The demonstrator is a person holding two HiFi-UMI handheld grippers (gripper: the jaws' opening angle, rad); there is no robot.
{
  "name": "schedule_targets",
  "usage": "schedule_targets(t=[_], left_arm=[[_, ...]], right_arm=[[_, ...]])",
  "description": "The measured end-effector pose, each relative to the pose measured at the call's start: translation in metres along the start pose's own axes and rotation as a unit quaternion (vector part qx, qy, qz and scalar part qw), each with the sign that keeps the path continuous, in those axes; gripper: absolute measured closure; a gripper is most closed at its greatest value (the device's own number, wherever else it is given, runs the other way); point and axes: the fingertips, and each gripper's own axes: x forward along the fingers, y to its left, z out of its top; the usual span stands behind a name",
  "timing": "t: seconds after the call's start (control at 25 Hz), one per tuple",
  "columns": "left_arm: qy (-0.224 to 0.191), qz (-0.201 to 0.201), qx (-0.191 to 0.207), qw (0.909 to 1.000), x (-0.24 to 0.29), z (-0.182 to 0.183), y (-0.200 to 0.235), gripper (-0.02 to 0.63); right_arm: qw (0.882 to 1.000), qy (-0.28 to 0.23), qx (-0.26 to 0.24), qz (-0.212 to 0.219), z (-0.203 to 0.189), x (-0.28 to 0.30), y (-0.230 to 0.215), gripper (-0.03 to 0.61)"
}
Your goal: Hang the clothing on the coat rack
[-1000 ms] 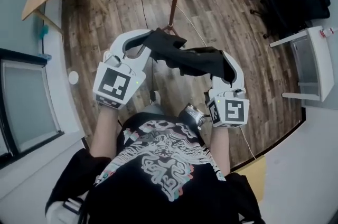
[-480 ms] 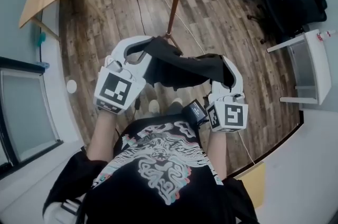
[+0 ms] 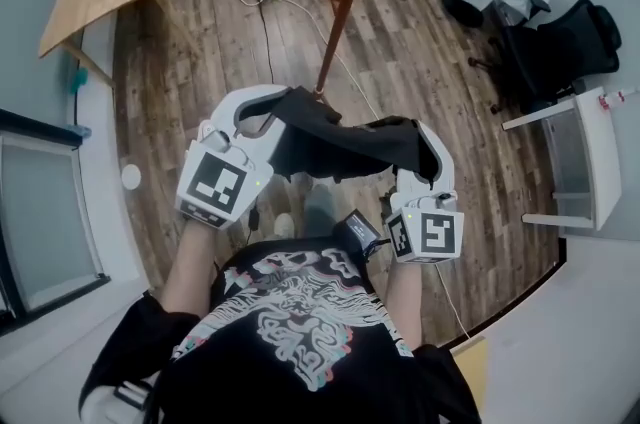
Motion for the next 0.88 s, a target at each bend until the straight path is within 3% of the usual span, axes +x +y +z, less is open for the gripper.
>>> schedule_targets(t=[0.32, 0.48, 0.64, 0.88], left_arm=[[0.002, 0.009, -0.003, 1.0, 0.05, -0.003, 0.039, 0.615], [0.004, 0.026, -0.032, 0.9991, 0.074, 0.005, 0.055, 0.615], [0.006, 0.024, -0.008, 0.9997, 0.094, 0.007, 0.075, 0.617], [0.009, 0.034, -0.014, 0.9993, 0.127, 0.013, 0.097, 0.615]], right_arm=[[1.0, 0.001, 0.003, 0.013, -0.005, 0.061, -0.03, 0.557], [1.0, 0.001, 0.006, 0.021, -0.003, 0.089, -0.05, 0.557], [0.999, 0.0, 0.007, 0.031, 0.001, 0.118, -0.063, 0.557], [0.999, 0.0, 0.01, 0.043, 0.004, 0.157, -0.089, 0.557]])
